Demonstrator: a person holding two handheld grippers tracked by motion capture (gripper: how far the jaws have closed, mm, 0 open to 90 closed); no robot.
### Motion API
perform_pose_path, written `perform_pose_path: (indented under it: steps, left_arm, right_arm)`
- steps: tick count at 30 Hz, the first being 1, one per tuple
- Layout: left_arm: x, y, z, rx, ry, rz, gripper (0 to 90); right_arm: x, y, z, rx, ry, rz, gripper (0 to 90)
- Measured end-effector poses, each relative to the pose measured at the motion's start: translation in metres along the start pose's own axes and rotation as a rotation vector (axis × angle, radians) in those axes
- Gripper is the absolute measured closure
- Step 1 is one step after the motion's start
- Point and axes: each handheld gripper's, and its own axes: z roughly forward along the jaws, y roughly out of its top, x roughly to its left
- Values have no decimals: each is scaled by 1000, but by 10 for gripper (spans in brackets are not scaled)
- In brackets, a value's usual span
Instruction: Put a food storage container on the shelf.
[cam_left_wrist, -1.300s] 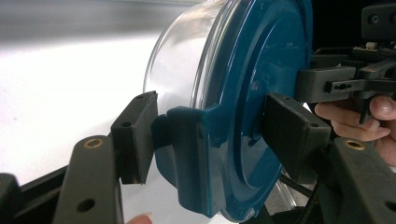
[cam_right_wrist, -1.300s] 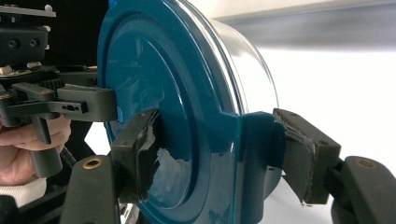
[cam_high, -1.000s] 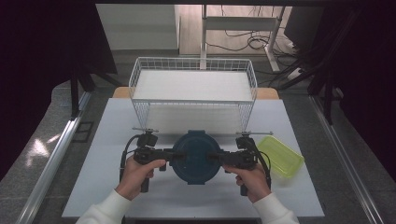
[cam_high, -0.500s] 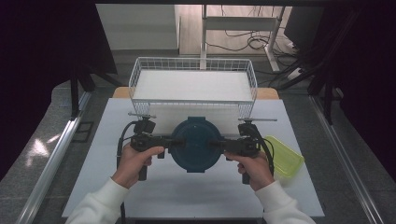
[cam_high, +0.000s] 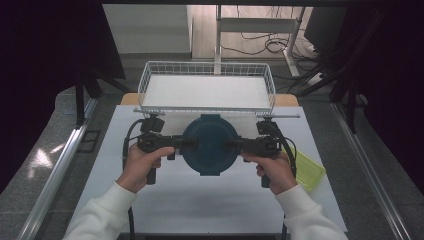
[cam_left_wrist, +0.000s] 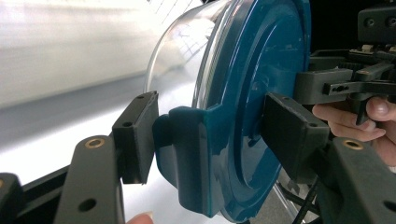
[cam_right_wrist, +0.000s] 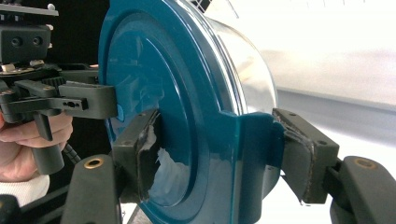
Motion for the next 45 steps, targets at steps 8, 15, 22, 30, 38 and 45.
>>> perform_pose_path:
  steps: [8,15,22,30,38,45]
  left_arm:
    - [-3,14,-4,-12,-1,9,385]
    - [-6,23,-7,-16,0,23,386]
    - [-8,32,-8,-19,-6,21,389]
    - [-11,42,-13,-30,-3,31,389]
    - [-12,51,-17,-43,-1,32,389]
    - [-12,62,-20,-64,2,28,389]
  right_arm:
    - [3,12,-4,-12,8,-12,351]
    - [5,20,-7,-21,11,-14,352]
    - [6,28,-11,-25,10,-13,353]
    - [10,39,-13,-36,12,-23,353]
    - [14,51,-14,-39,13,-33,353]
    - [16,65,-13,-40,17,-41,353]
